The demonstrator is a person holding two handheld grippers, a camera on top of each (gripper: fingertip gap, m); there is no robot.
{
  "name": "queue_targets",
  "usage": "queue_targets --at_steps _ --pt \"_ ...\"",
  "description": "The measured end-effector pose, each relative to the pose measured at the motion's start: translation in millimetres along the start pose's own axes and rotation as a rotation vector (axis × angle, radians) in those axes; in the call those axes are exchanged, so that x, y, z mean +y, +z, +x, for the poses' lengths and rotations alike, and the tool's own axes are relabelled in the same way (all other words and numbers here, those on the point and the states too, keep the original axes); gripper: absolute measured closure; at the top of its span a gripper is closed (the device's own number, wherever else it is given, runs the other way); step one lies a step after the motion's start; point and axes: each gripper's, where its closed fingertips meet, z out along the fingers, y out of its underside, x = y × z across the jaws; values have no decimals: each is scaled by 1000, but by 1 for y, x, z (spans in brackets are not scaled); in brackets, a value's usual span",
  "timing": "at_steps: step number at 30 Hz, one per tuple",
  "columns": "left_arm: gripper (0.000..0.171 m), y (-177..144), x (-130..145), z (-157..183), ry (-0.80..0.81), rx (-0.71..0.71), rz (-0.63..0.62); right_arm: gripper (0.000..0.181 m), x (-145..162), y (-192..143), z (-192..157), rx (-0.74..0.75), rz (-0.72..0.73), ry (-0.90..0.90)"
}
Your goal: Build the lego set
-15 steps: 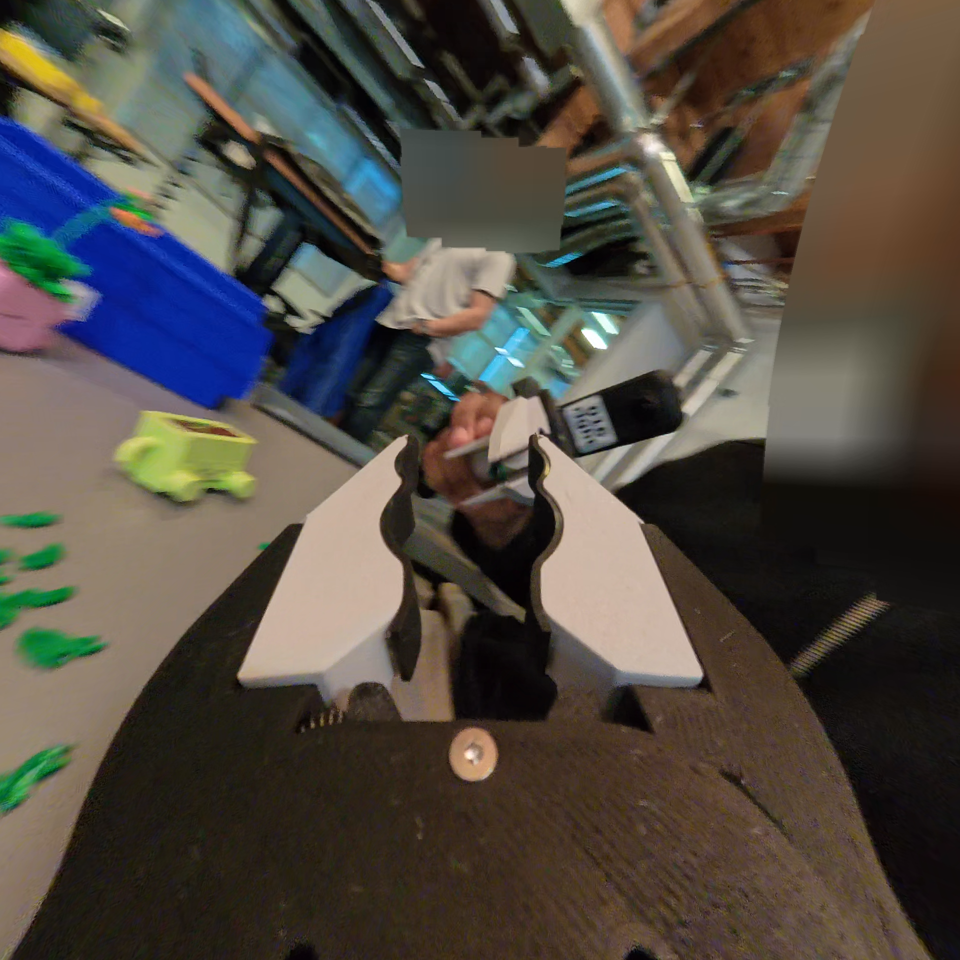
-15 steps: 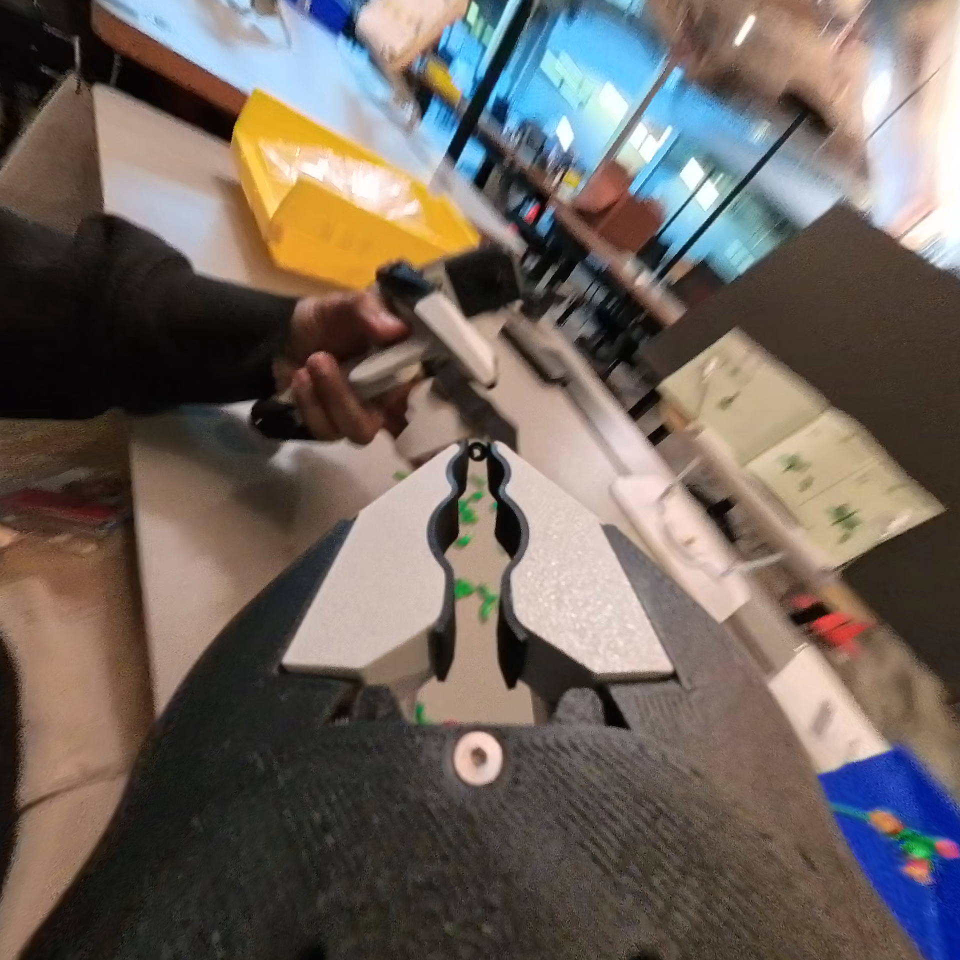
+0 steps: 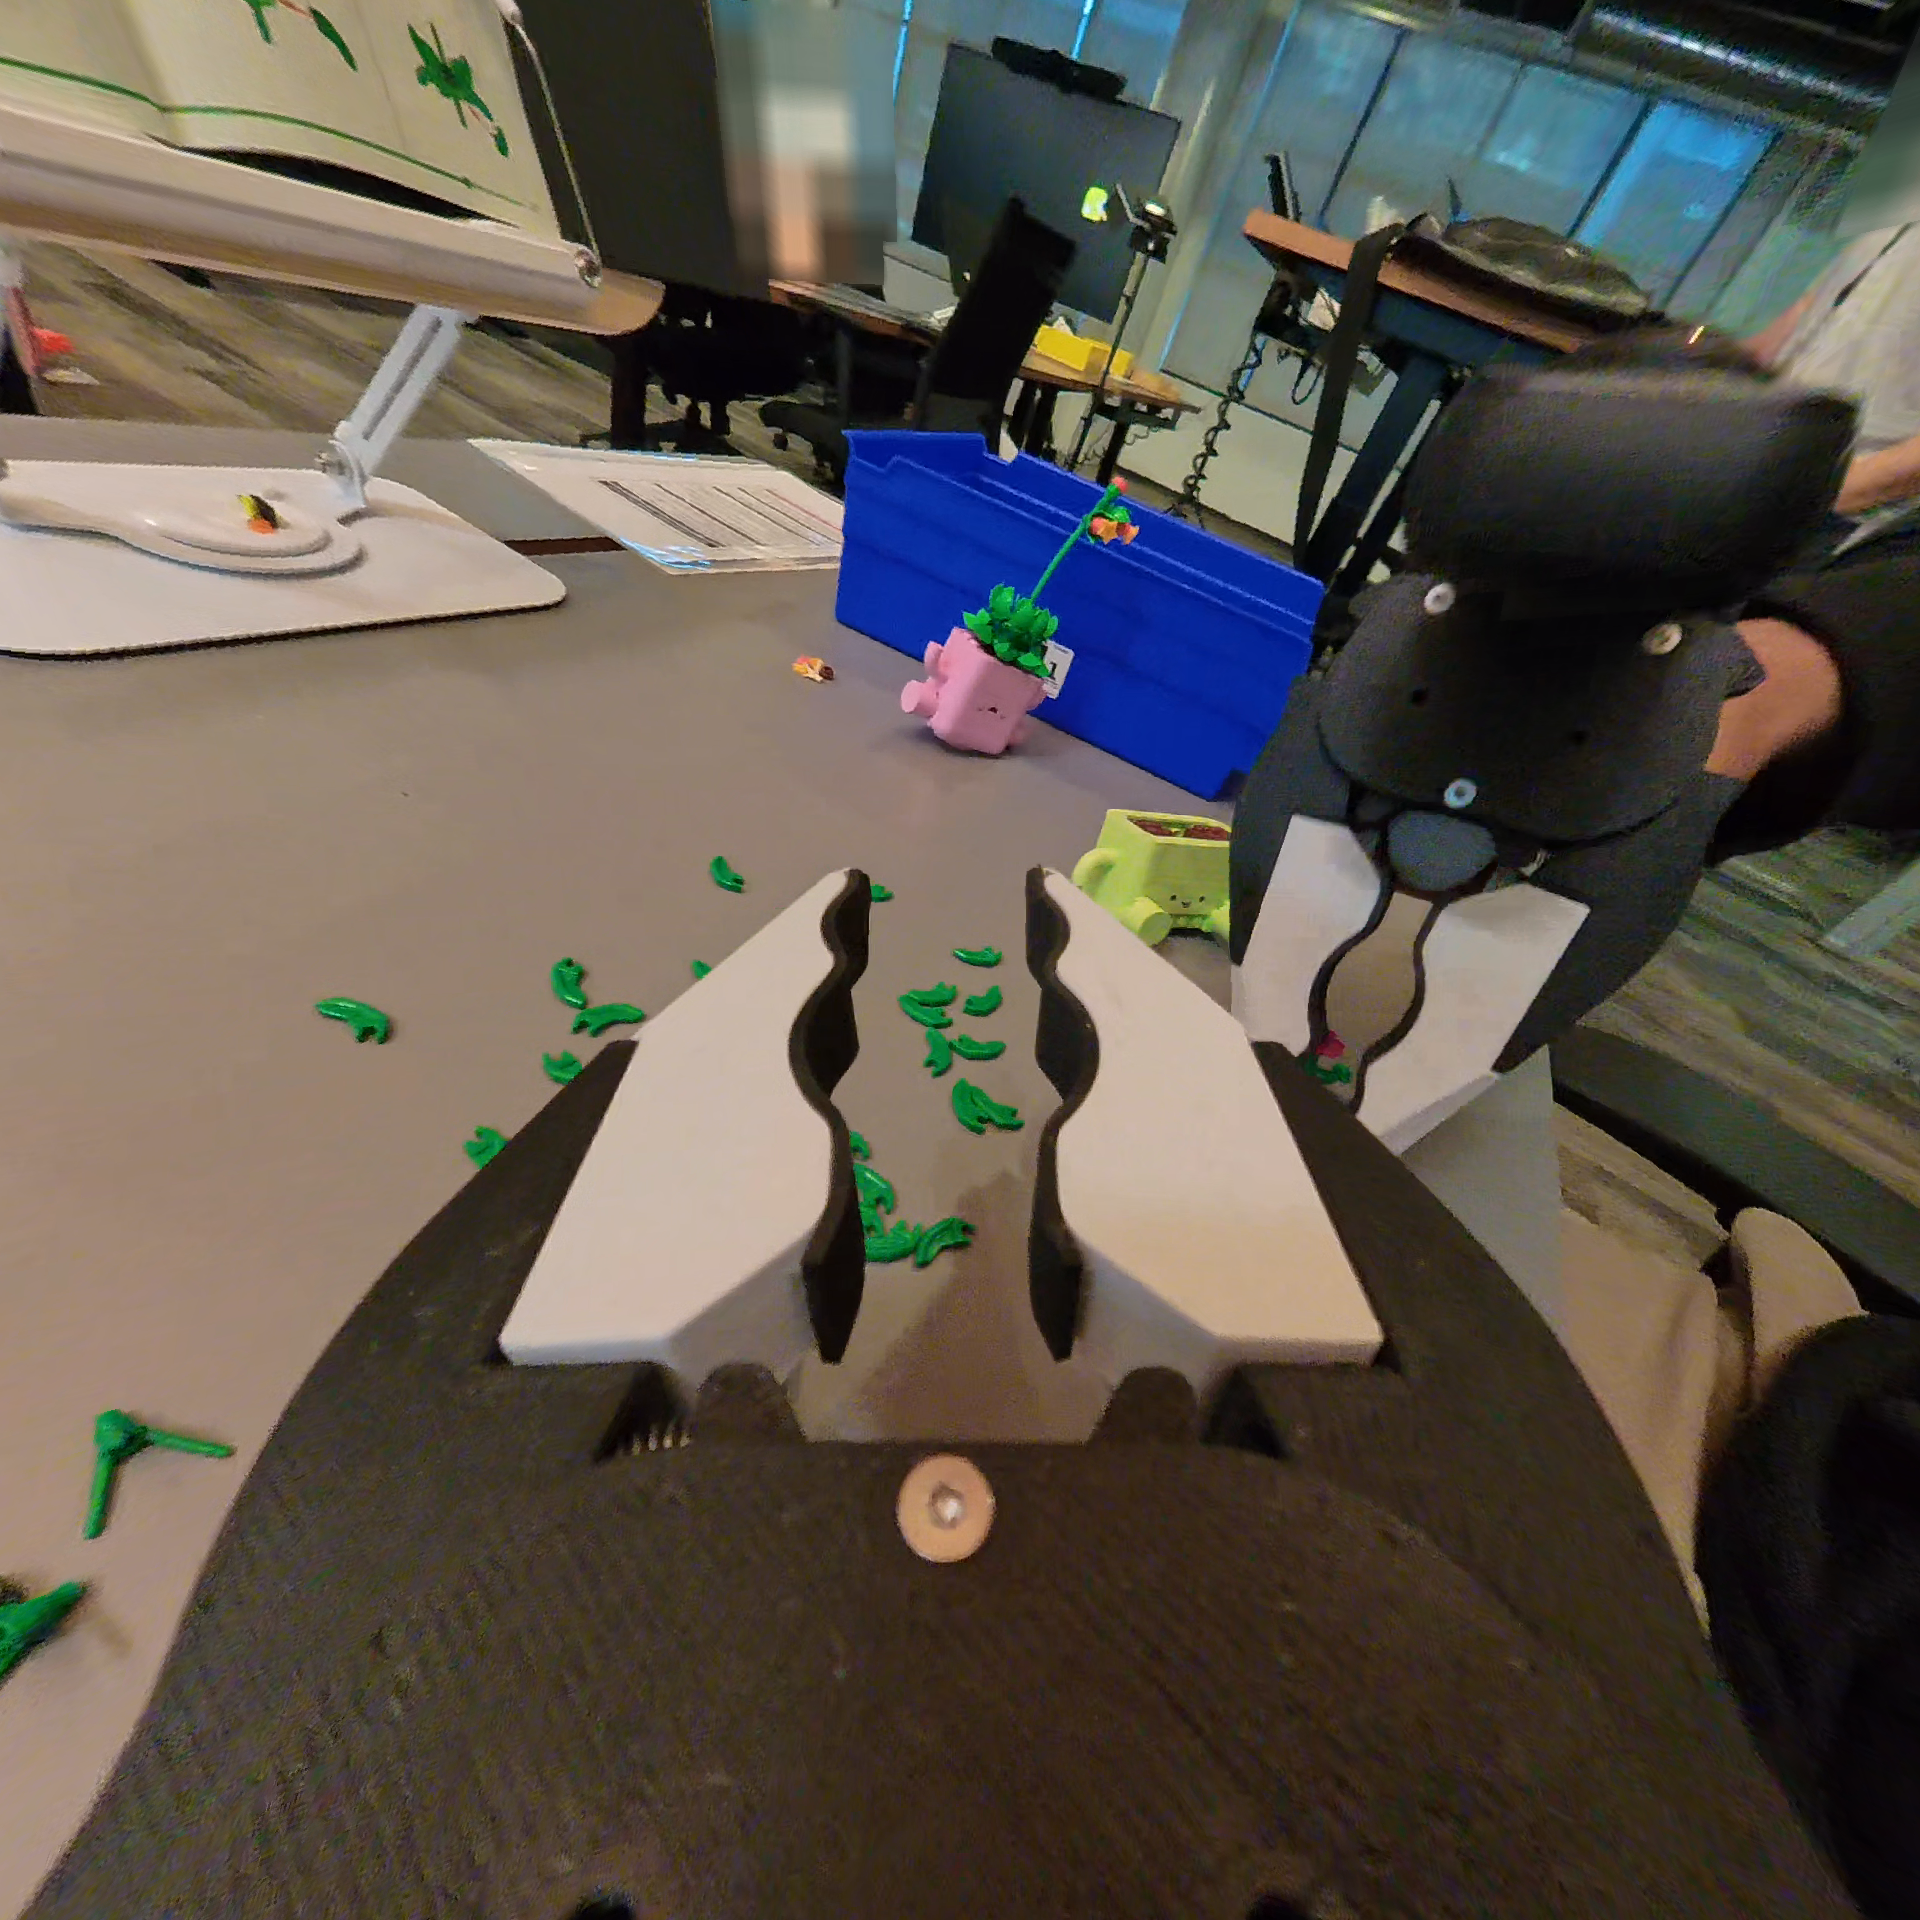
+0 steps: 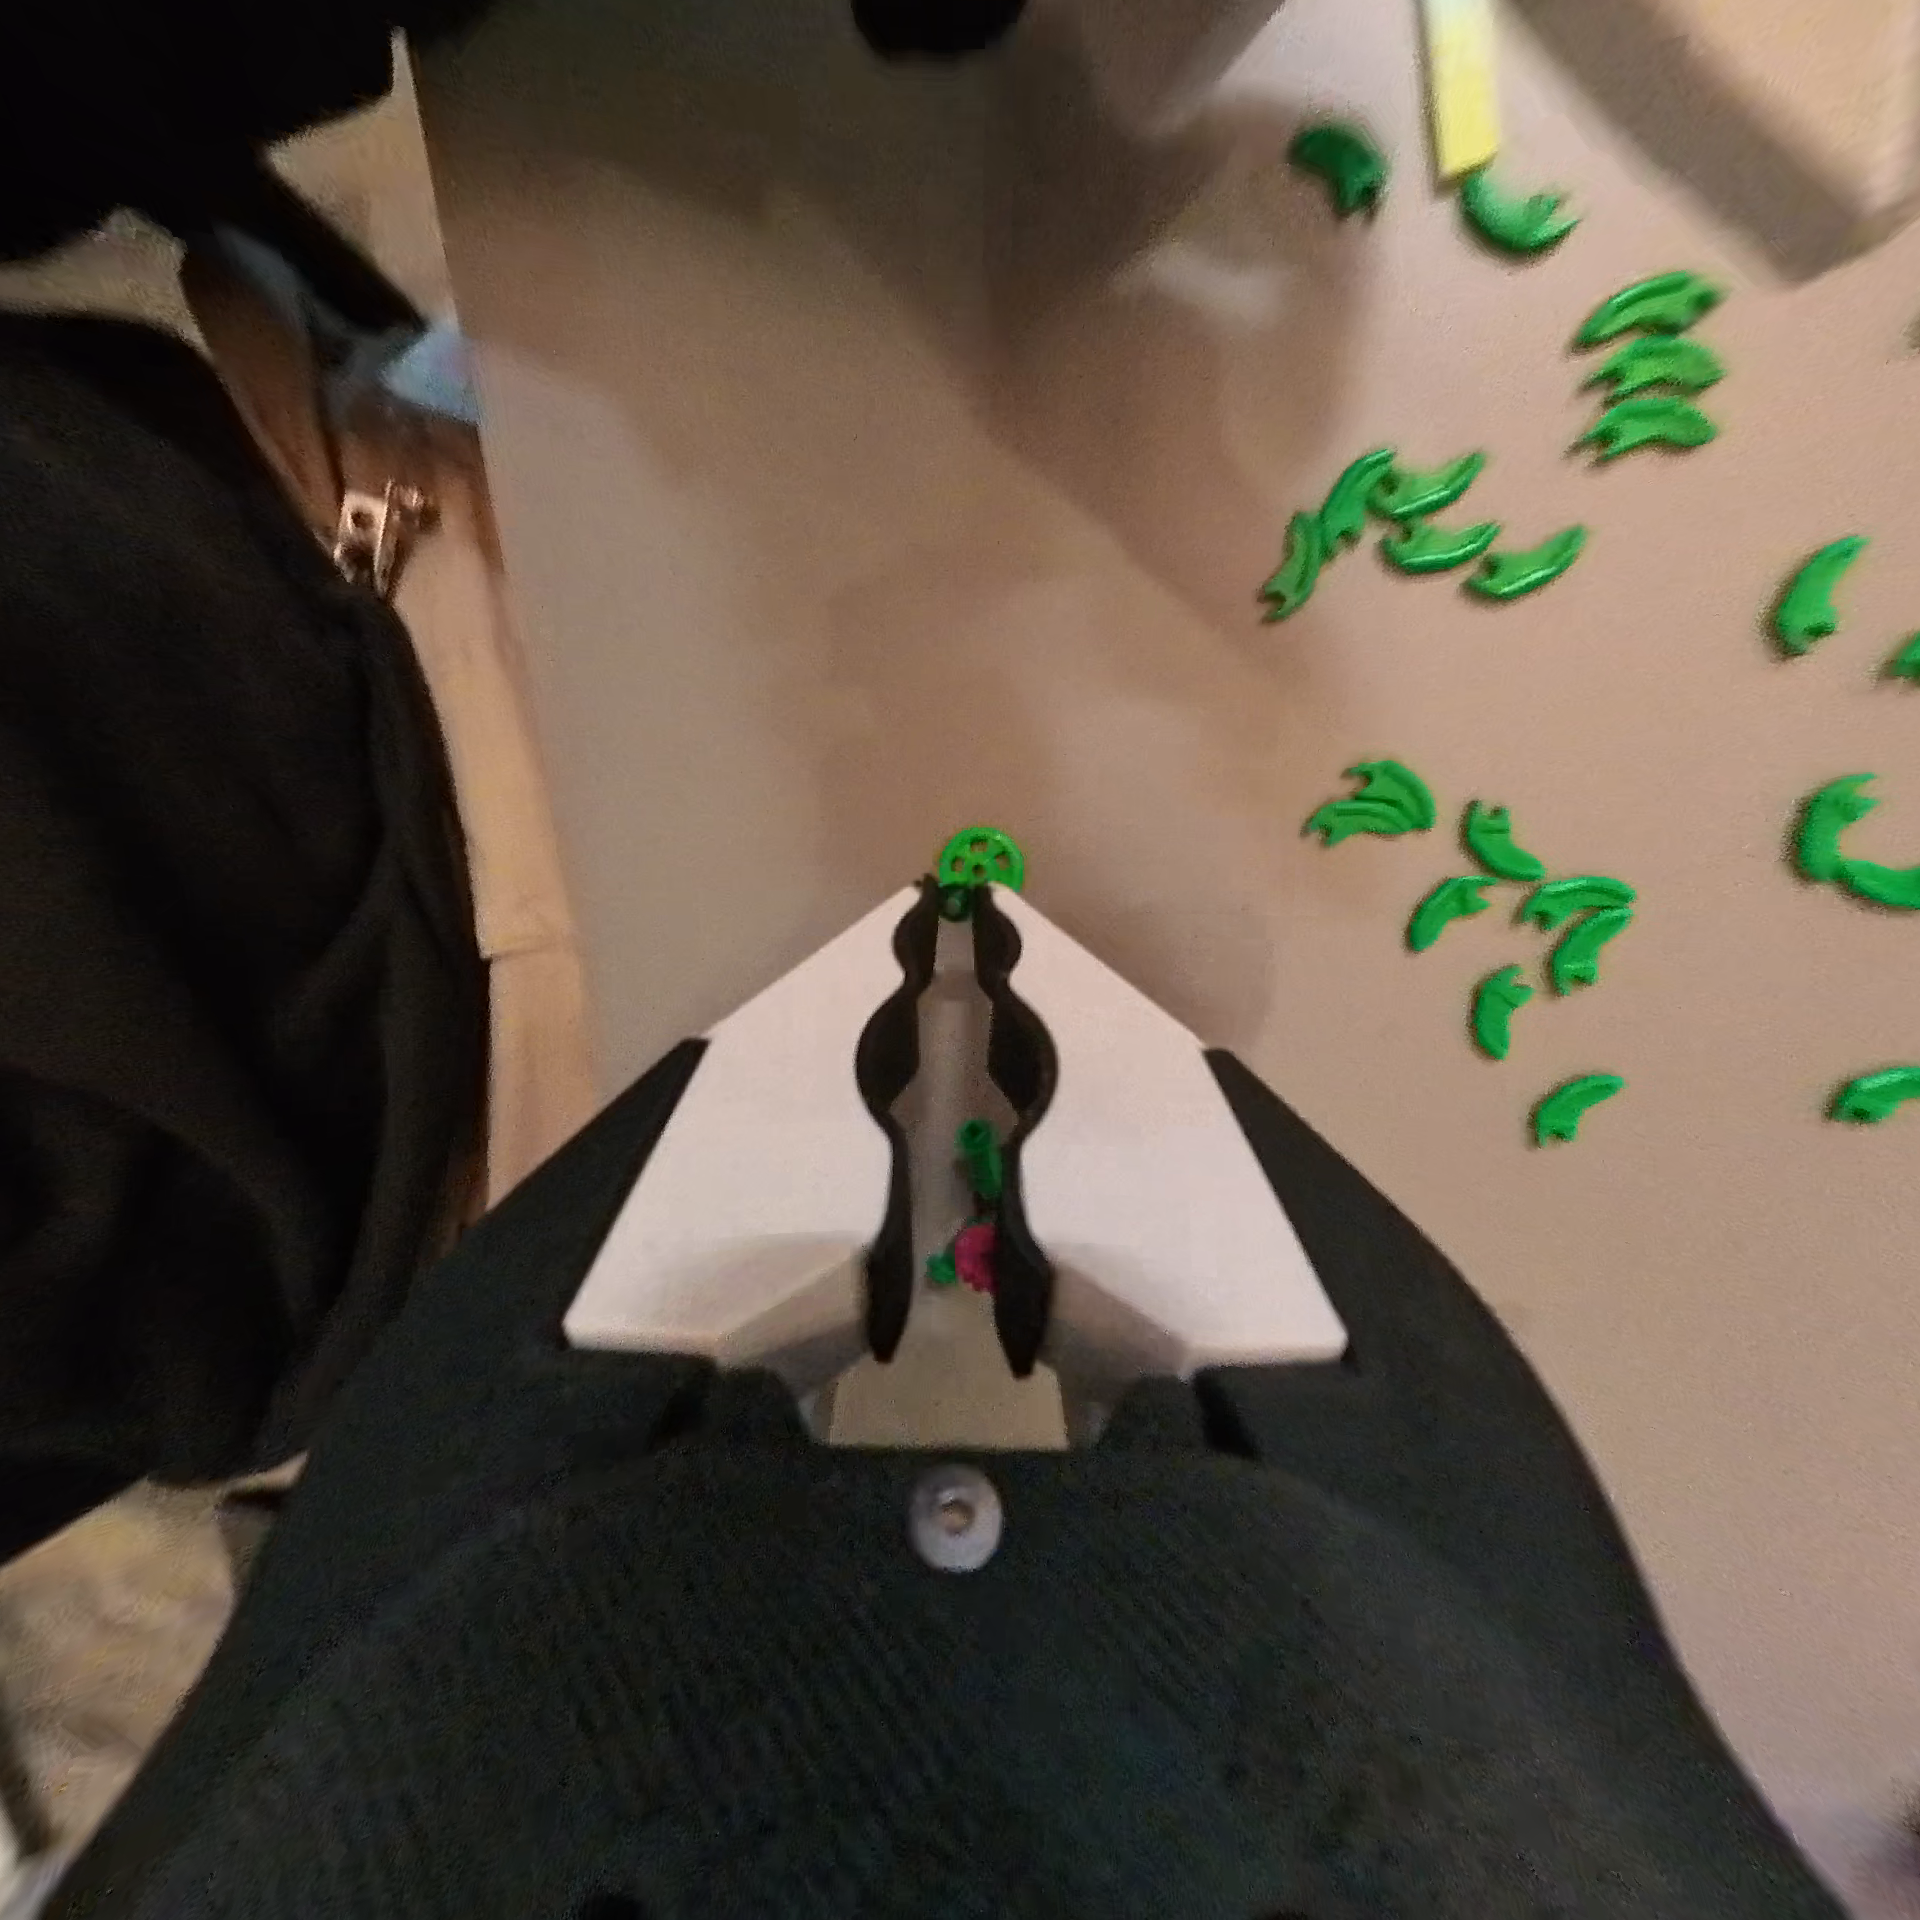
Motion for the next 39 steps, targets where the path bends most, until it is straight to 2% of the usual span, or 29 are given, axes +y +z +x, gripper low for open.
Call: queue_targets --at_steps 7,17,28,39 --pt "144 -12 -12 -13 -53 -13 54 177 3 7 0 -40 -124 -27" --pt "146 -20 -19 -20 -61 -34 90 177 1 18 5 -47 -202 -74" --pt "146 -18 -18 -20 -77 -30 90 177 4 15 4 17 -201 -131" --pt "146 -15 -13 -21 -76 -33 72 177 5 17 5 20 -181 -147"
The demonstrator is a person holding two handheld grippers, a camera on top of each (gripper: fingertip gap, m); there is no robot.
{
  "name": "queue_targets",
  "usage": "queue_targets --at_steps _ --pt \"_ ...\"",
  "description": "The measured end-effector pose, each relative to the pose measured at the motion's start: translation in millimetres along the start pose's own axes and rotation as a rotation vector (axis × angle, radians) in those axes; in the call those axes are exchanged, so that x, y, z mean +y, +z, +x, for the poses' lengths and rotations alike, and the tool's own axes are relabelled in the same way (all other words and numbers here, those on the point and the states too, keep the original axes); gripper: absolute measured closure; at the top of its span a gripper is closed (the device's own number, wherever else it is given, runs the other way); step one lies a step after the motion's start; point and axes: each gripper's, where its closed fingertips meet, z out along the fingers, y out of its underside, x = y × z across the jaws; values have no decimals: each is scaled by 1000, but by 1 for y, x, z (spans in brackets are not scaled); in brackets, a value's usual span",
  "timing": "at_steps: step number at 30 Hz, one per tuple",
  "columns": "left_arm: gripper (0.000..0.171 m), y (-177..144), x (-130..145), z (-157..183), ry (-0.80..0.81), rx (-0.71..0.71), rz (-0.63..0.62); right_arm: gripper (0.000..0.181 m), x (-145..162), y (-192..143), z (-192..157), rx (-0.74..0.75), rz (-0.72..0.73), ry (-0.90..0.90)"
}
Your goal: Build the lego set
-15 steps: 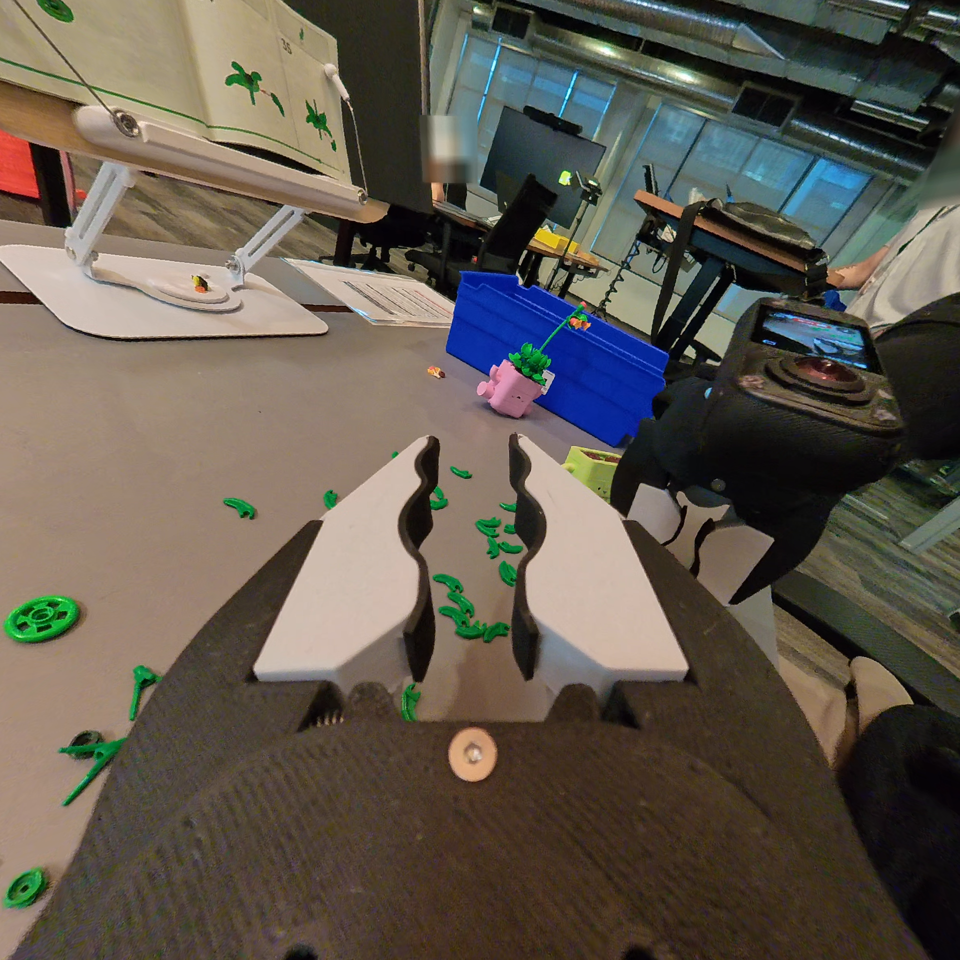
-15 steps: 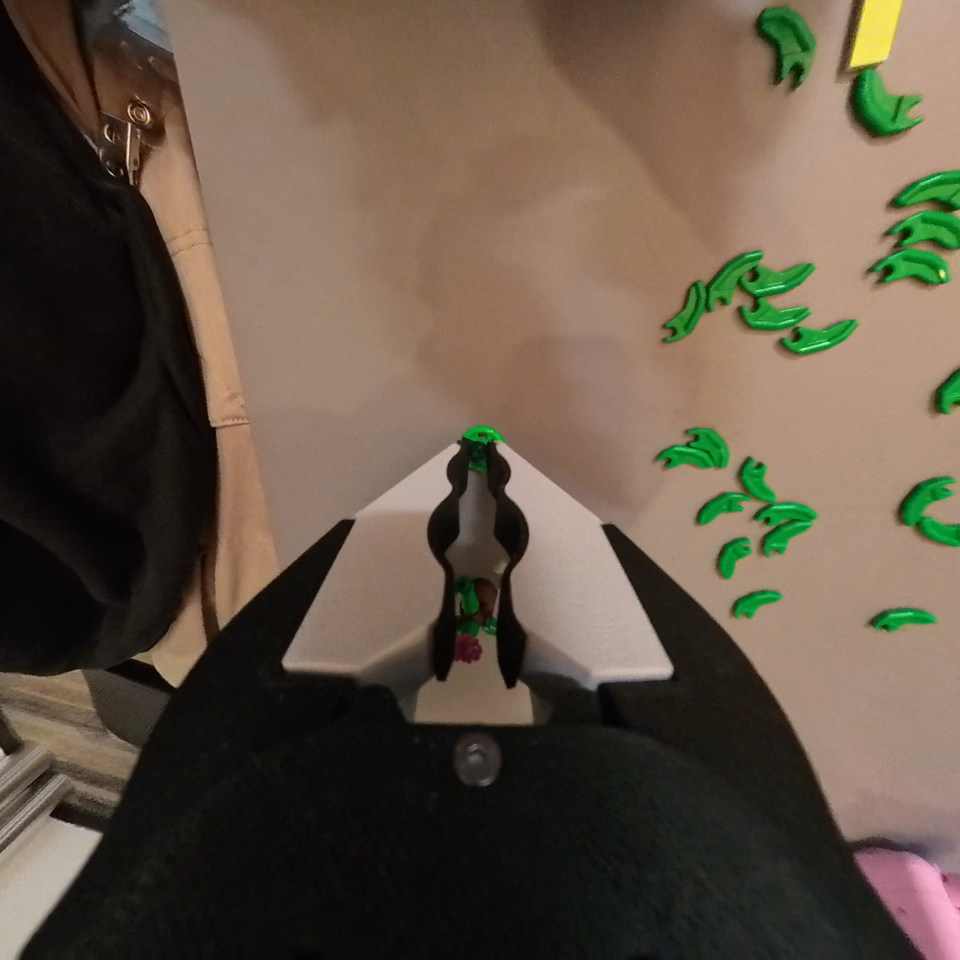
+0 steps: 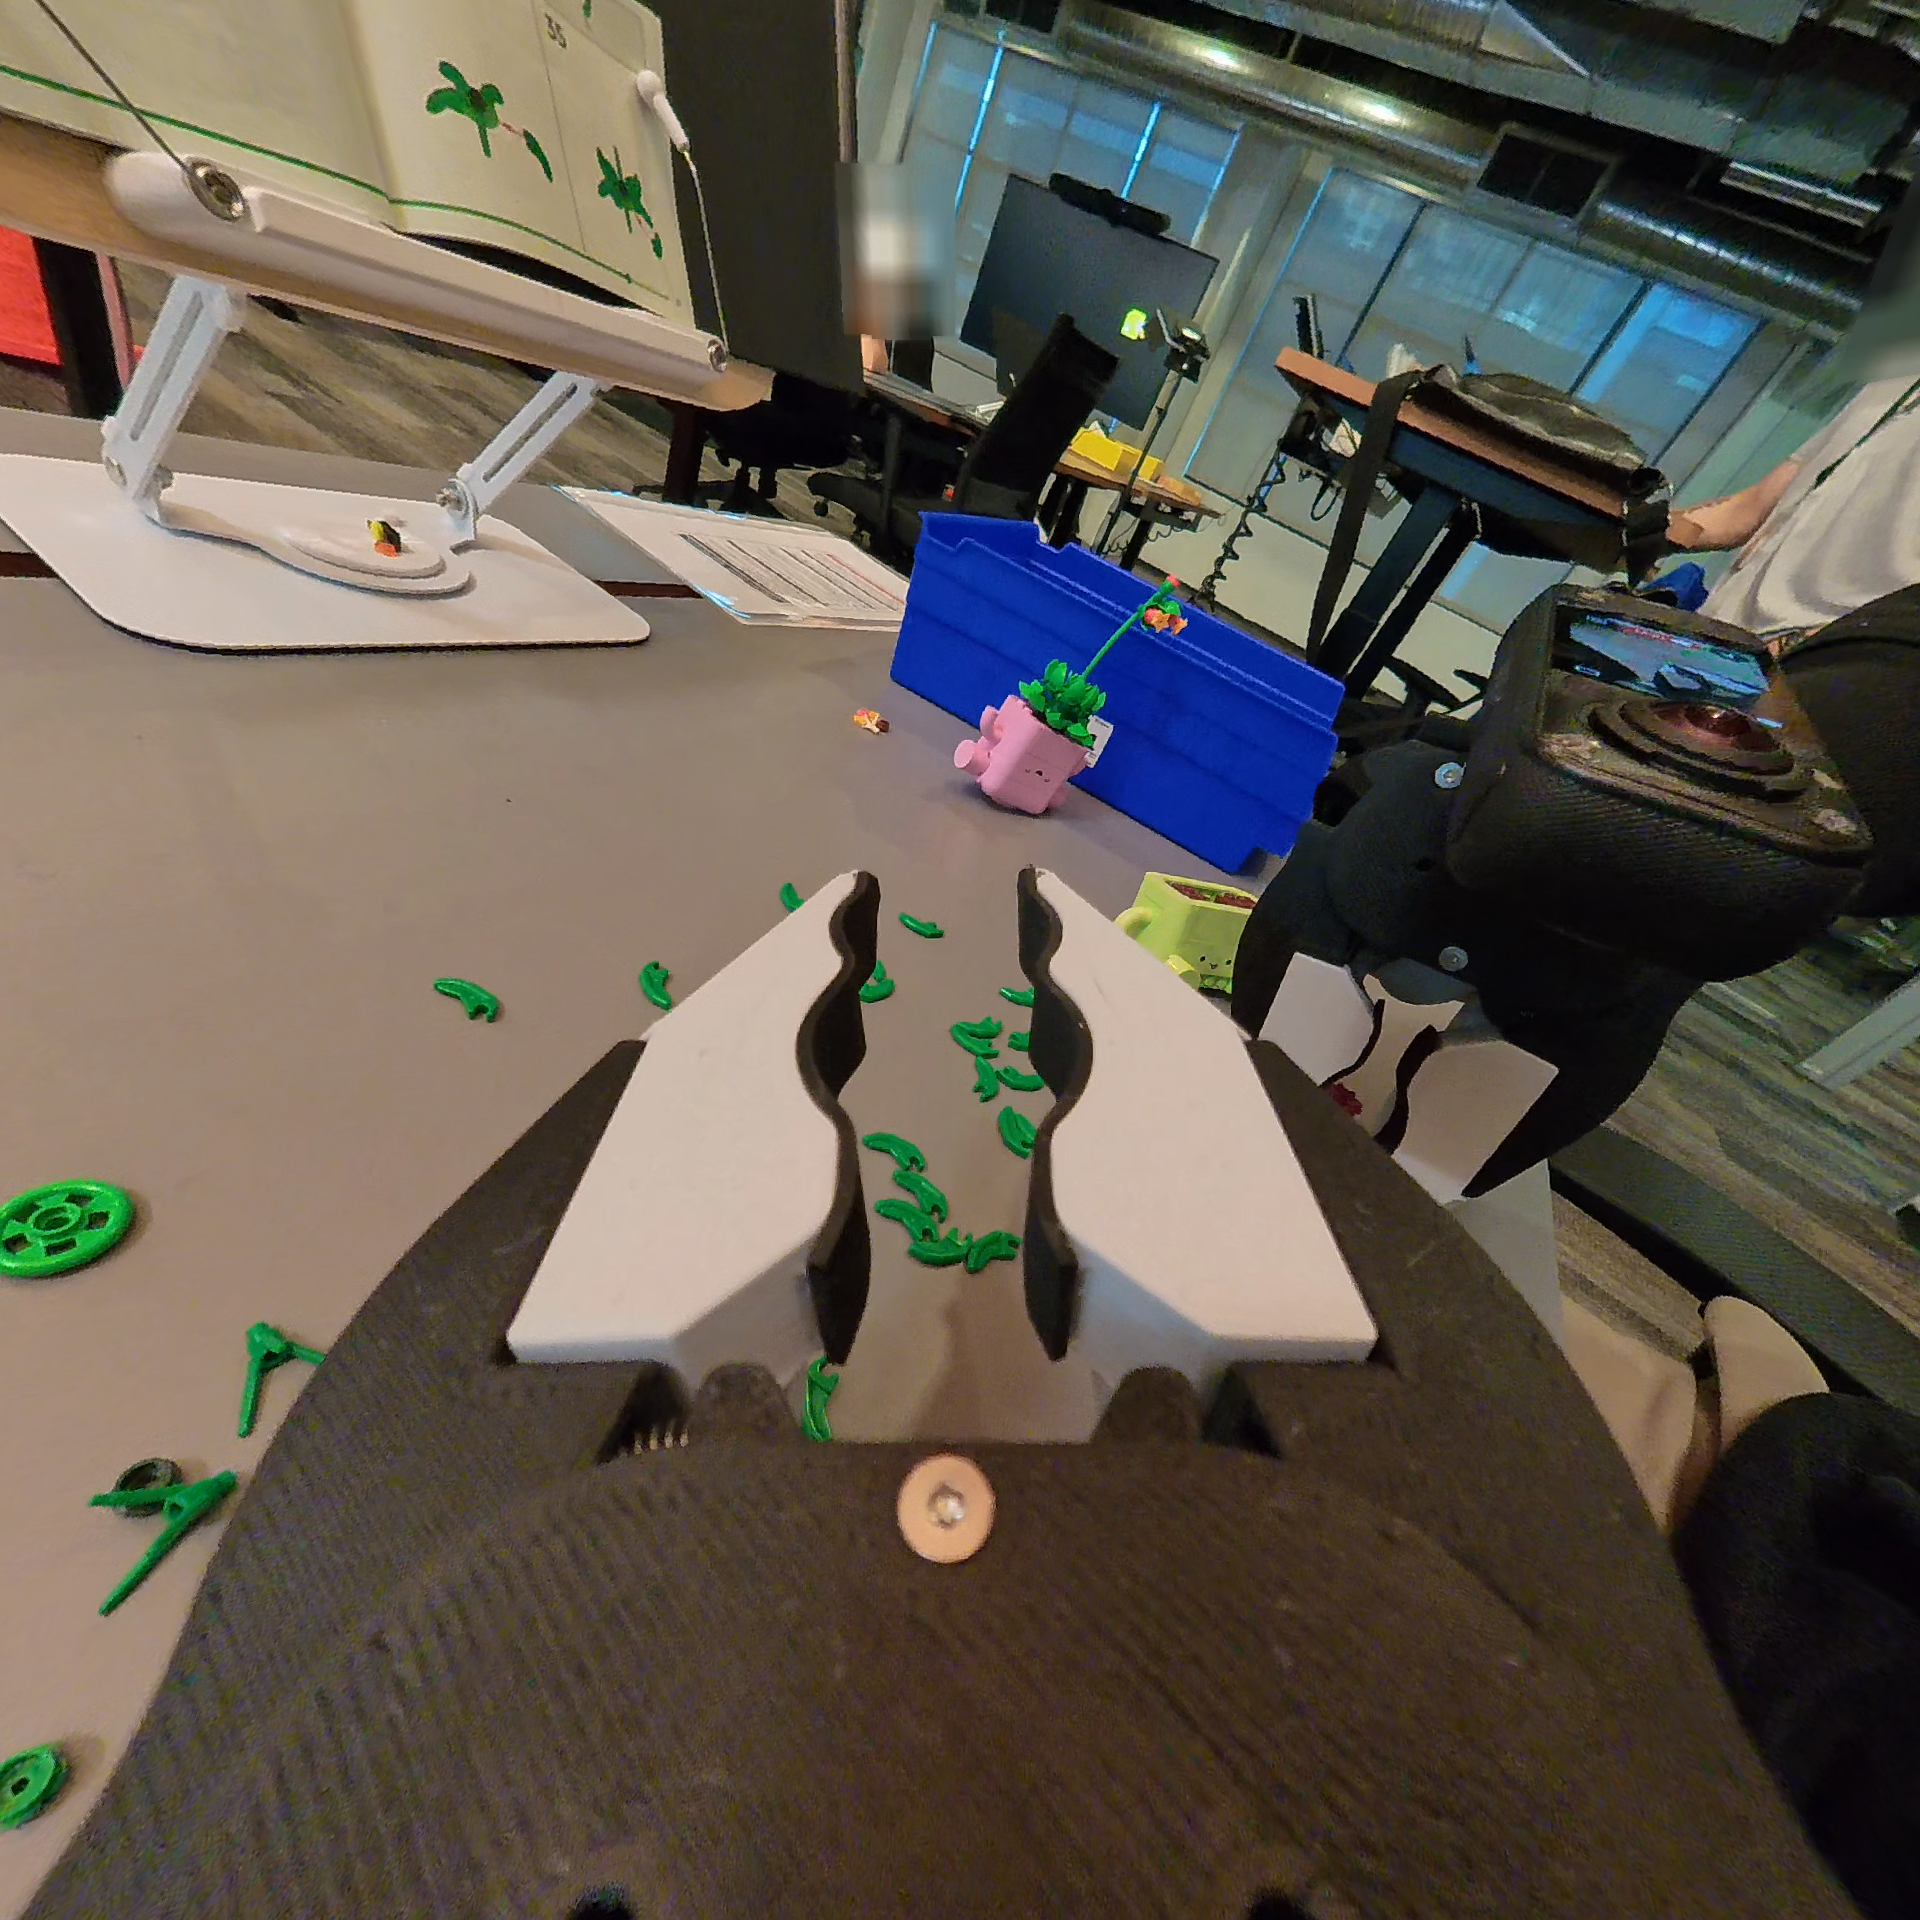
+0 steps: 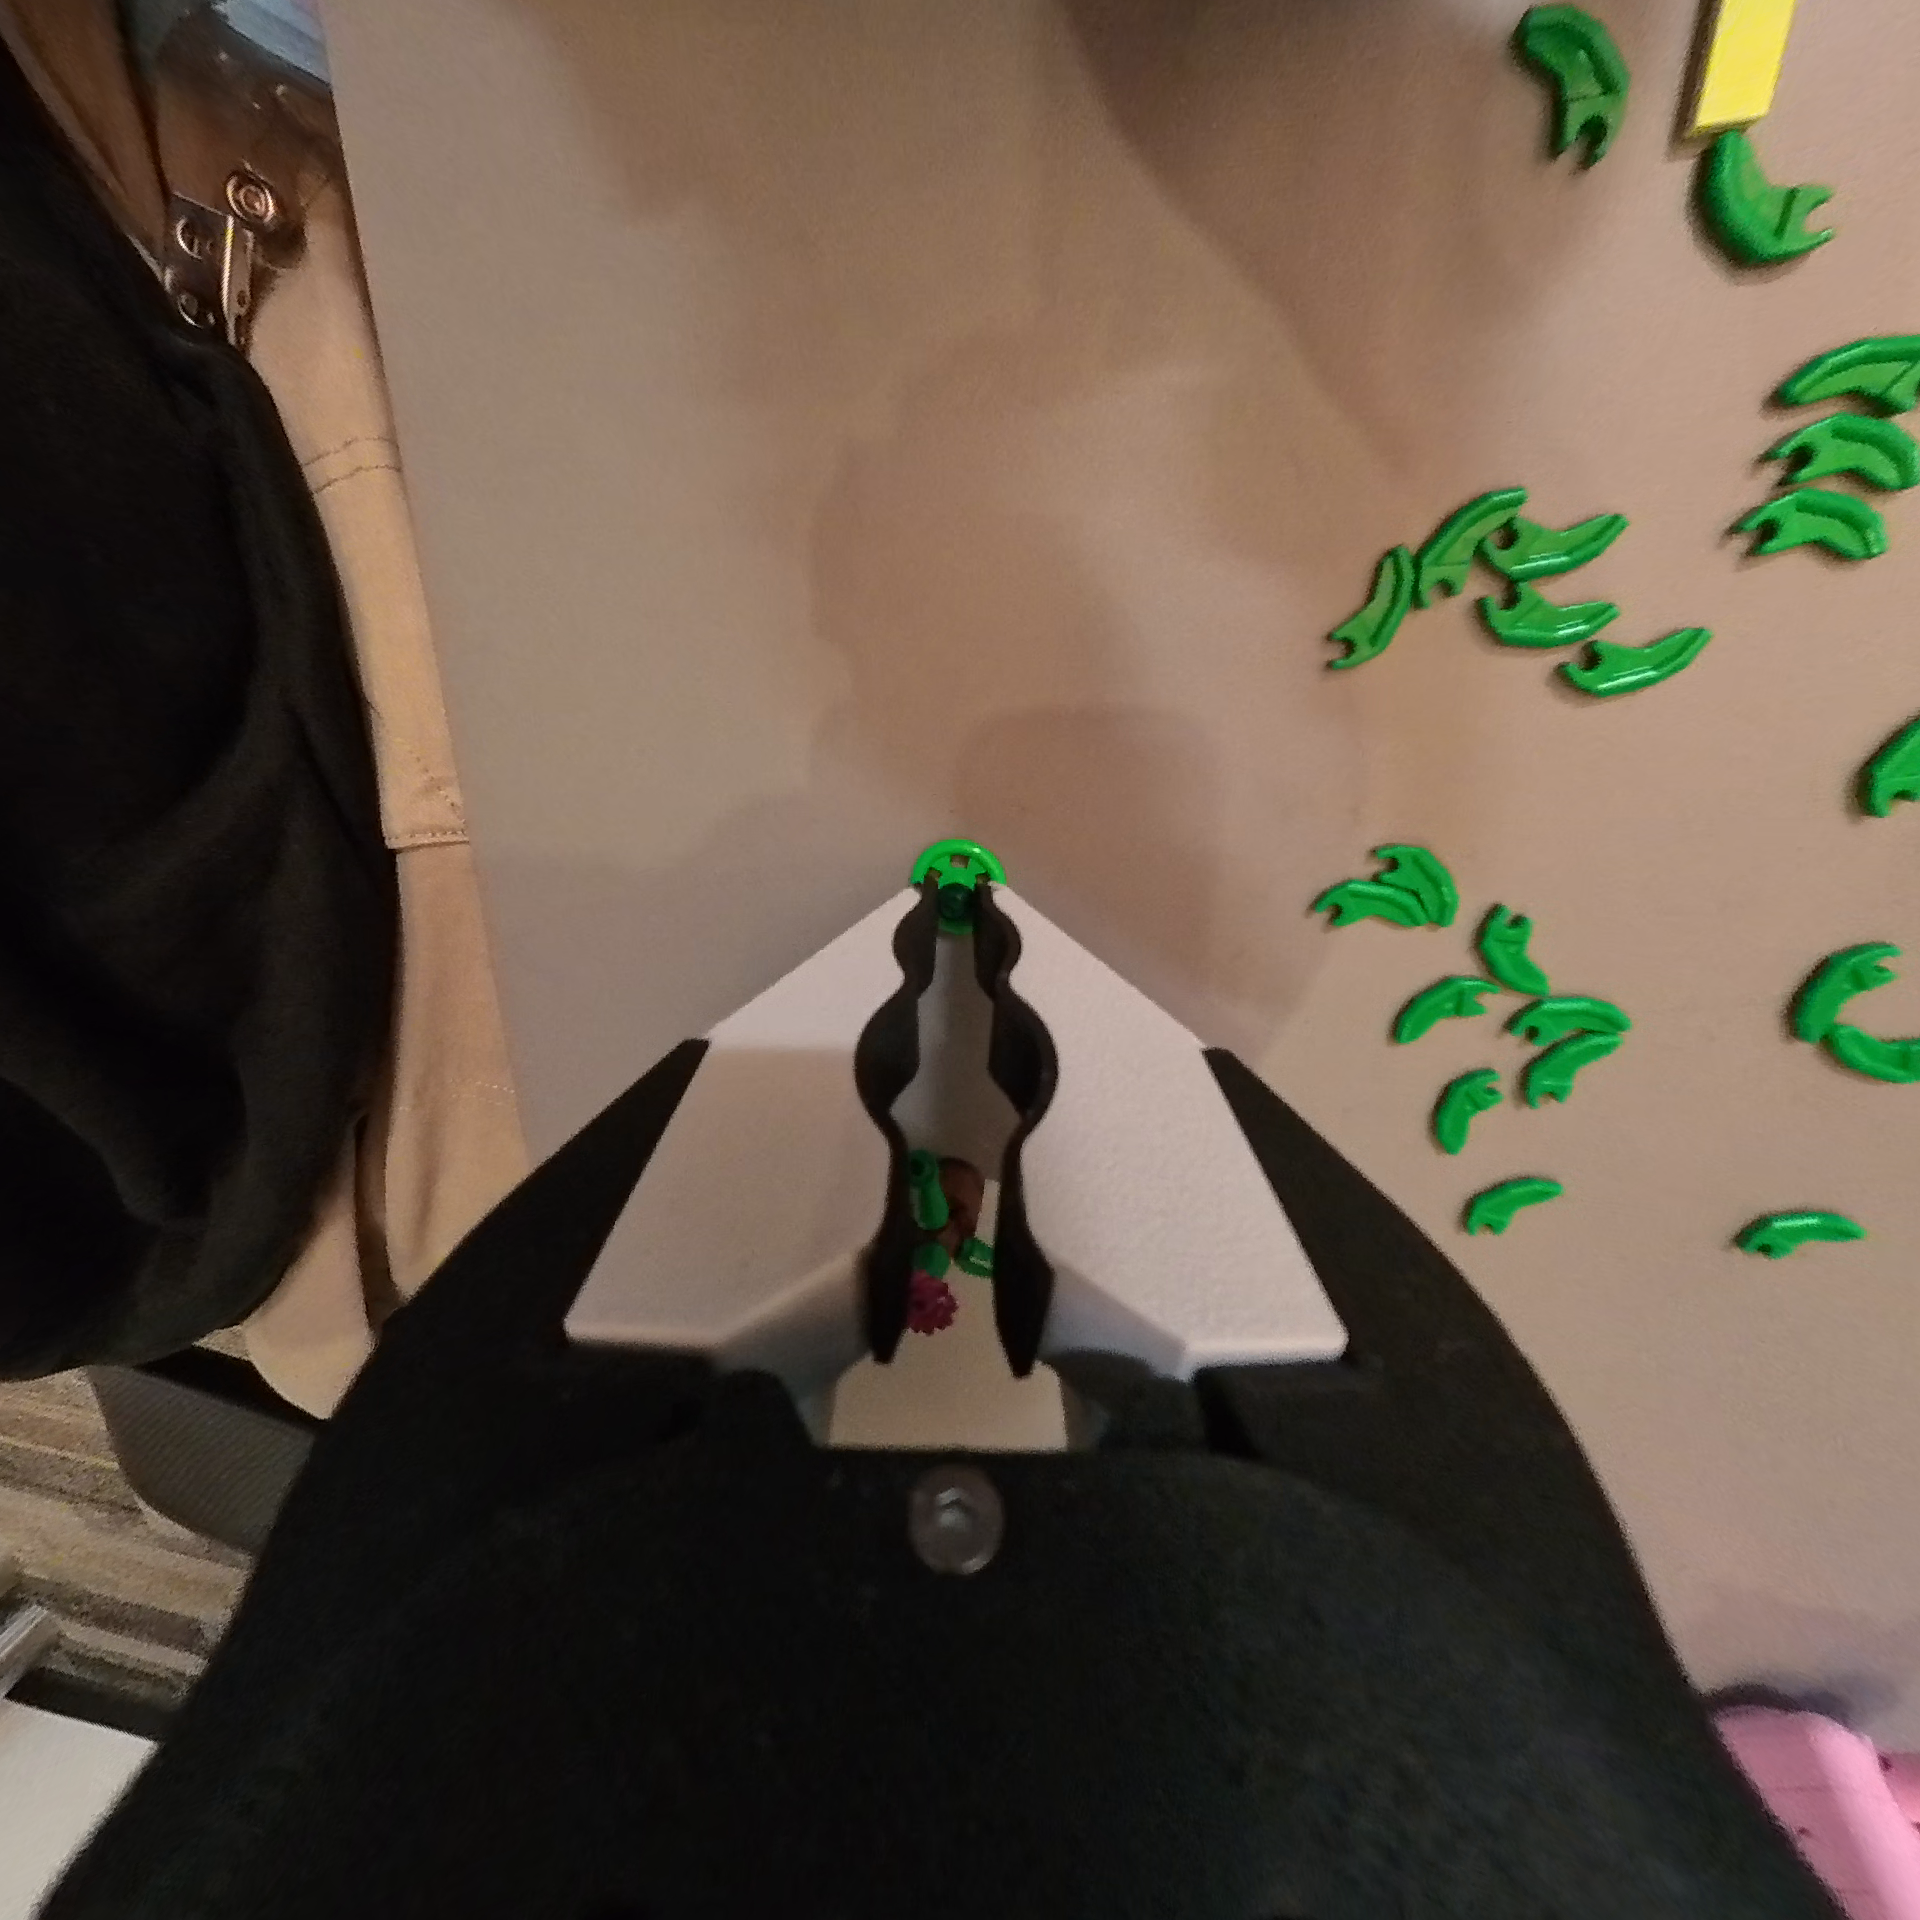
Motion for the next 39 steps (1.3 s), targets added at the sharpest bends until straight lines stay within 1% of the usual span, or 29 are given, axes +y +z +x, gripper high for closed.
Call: queue_targets --at_steps 32,39 --pt "146 2 7 -1 -3 -1 -32 177 -3 2 -2 -39 -7 -13" --pt "146 2 7 -1 -5 1 -33 177 -2 3 -2 -56 17 -23"
